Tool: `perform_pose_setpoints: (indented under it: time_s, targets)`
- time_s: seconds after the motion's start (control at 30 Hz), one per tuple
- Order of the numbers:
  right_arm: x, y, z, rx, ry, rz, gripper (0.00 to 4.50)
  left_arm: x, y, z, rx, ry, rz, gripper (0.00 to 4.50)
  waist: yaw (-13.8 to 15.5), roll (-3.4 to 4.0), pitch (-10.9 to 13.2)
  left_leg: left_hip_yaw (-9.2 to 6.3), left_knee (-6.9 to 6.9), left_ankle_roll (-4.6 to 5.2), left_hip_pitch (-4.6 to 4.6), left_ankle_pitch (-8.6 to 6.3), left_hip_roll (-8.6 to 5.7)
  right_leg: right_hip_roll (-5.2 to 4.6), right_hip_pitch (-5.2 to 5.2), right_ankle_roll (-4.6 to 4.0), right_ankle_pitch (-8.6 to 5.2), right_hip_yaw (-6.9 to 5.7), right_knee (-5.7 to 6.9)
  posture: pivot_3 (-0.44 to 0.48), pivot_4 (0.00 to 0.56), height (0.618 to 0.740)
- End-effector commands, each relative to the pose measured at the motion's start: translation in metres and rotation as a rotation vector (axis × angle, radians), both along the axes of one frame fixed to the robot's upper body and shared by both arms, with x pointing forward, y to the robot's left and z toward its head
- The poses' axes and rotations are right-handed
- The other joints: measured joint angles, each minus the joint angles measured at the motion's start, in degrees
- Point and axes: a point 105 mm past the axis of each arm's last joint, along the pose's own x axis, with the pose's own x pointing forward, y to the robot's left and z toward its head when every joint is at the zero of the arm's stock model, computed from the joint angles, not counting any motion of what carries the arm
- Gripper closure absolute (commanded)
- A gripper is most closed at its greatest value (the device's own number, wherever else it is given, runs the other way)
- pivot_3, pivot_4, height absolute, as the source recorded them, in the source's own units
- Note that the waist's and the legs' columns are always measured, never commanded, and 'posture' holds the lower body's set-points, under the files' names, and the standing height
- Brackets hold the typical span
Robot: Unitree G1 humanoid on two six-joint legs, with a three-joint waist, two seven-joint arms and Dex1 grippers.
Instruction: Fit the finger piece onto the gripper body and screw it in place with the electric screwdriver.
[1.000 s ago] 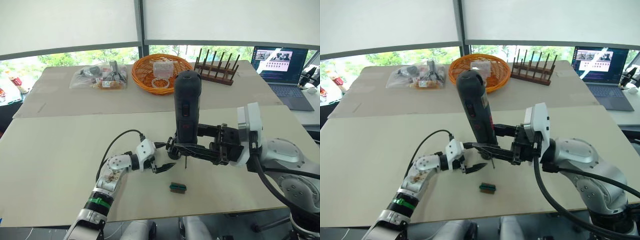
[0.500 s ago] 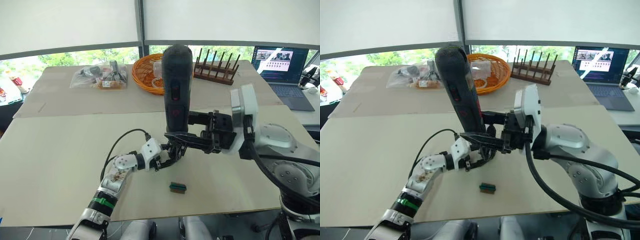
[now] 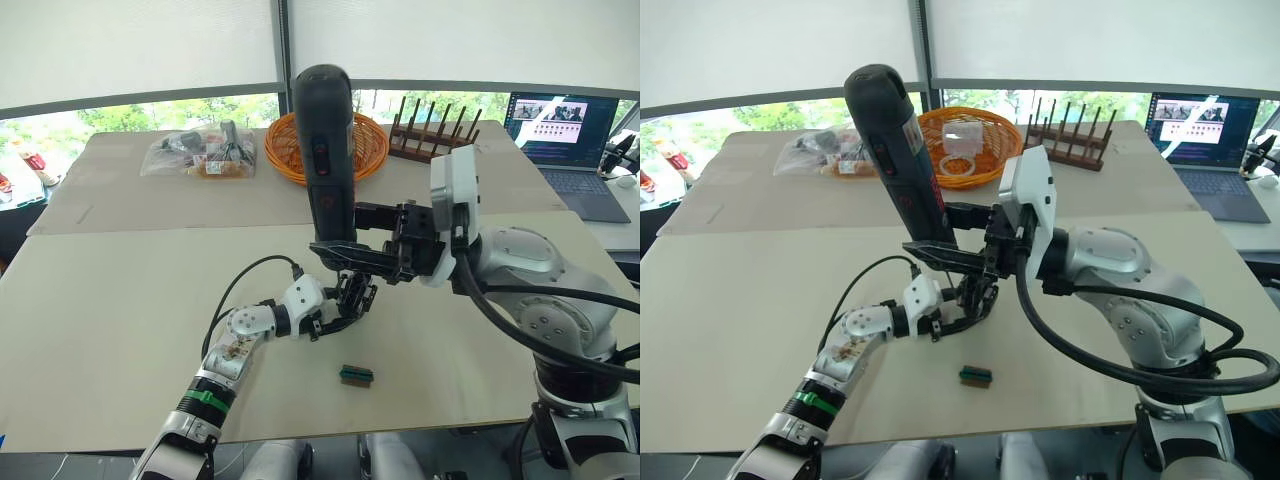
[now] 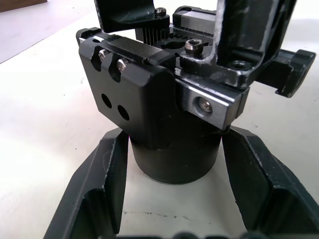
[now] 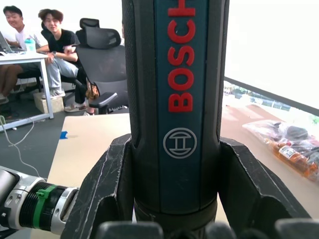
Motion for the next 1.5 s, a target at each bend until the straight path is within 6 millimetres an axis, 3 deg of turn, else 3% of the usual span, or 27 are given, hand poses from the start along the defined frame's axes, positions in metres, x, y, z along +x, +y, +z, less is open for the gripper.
perform_pose_setpoints:
  time_s: [0.03, 1.07, 1.5]
  targets:
    - [-0.006, 0.002, 0.014, 0.028, -0.088, 0.025, 2.57, -0.001, -0.003, 0.008, -0.013, -0.029, -0.017, 2.19, -0.02, 0.0, 0.0, 0.0, 0.0, 0.0, 0.0, 0.0, 0.0, 0.0, 0.0, 0.0, 0.0, 0.0, 0.0, 0.0, 0.15, 0.74]
    - [0.005, 0.0, -0.006, -0.035, -0.132, 0.018, 2.57, -0.002, -0.001, 0.011, -0.026, -0.041, -0.002, 2.19, -0.5, 0.0, 0.0, -0.01, -0.02, -0.07, 0.01, 0.03, 0.0, 0.01, -0.01, 0.0, 0.0, 0.0, 0.0, 0.0, 0.15, 0.74]
    - [-0.002, 0.001, 0.0, -0.008, -0.112, 0.058, 2.57, -0.001, -0.002, 0.012, -0.029, -0.042, 0.001, 2.19, -0.48, 0.0, 0.0, -0.01, -0.02, -0.07, 0.0, 0.04, -0.01, 0.01, -0.02, 0.0, 0.0, 0.0, -0.01, 0.0, 0.15, 0.74]
